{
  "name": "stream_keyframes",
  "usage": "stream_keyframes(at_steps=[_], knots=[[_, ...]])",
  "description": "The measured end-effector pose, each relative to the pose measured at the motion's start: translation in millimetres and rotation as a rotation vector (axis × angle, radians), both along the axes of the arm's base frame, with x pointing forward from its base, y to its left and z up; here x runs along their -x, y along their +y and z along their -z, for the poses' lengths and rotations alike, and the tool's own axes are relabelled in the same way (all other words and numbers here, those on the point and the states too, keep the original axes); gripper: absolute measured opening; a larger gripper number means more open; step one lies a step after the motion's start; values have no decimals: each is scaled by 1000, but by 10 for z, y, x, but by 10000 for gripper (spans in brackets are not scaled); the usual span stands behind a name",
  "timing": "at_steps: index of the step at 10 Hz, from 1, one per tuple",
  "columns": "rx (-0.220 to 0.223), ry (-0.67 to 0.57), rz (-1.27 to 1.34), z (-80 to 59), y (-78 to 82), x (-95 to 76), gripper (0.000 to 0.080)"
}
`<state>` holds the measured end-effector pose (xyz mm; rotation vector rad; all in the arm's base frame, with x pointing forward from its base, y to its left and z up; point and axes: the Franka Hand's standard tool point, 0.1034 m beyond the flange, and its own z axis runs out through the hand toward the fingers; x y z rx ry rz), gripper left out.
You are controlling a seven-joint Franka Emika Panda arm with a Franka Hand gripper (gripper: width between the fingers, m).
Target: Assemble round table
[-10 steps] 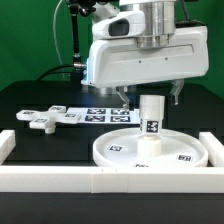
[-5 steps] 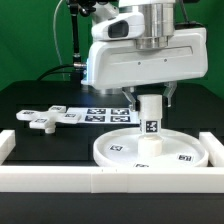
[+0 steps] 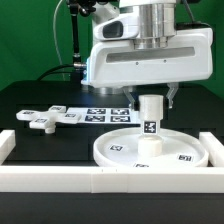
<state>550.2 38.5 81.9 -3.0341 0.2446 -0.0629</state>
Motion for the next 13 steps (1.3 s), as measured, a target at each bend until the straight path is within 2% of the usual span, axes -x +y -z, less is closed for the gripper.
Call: stream_keyframes(at_steps=[5,9,13], knots=[[-101,75,657,9,3,2,409],[-131,149,1011,6,-17,-26,409],[-148,172,1137,14,43,-22,409]])
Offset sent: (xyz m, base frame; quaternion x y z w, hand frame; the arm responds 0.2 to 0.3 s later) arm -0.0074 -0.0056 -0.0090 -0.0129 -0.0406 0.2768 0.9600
